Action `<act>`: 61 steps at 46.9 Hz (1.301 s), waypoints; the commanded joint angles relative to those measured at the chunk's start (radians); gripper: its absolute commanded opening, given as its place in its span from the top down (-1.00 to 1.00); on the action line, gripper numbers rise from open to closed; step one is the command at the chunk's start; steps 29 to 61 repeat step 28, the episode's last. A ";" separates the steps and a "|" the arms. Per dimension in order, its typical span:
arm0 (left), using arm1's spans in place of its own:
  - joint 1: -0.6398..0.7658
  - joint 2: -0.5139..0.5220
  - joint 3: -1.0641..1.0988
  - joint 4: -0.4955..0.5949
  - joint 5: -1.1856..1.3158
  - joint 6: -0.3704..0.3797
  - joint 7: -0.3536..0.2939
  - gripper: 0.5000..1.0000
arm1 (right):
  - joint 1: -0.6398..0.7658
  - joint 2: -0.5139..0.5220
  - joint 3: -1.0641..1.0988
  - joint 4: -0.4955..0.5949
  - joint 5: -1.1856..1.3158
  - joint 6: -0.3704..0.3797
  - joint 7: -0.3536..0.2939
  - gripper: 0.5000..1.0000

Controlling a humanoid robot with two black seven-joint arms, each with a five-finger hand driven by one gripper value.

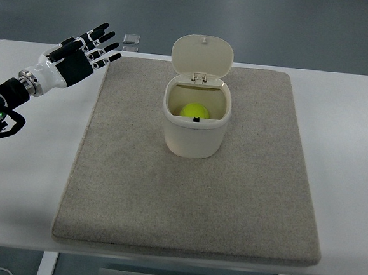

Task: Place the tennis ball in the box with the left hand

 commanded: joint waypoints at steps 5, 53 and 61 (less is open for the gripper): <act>0.020 0.000 -0.010 0.002 0.000 0.000 0.000 -0.98 | 0.001 0.000 0.003 0.005 0.002 0.006 0.000 -0.75; 0.030 0.008 -0.018 0.005 0.001 0.003 0.000 -0.98 | -0.001 0.000 0.012 0.005 0.018 -0.003 0.011 -0.75; 0.030 0.008 -0.018 0.005 0.001 0.003 0.000 -0.98 | -0.001 0.000 0.012 0.005 0.018 -0.003 0.011 -0.75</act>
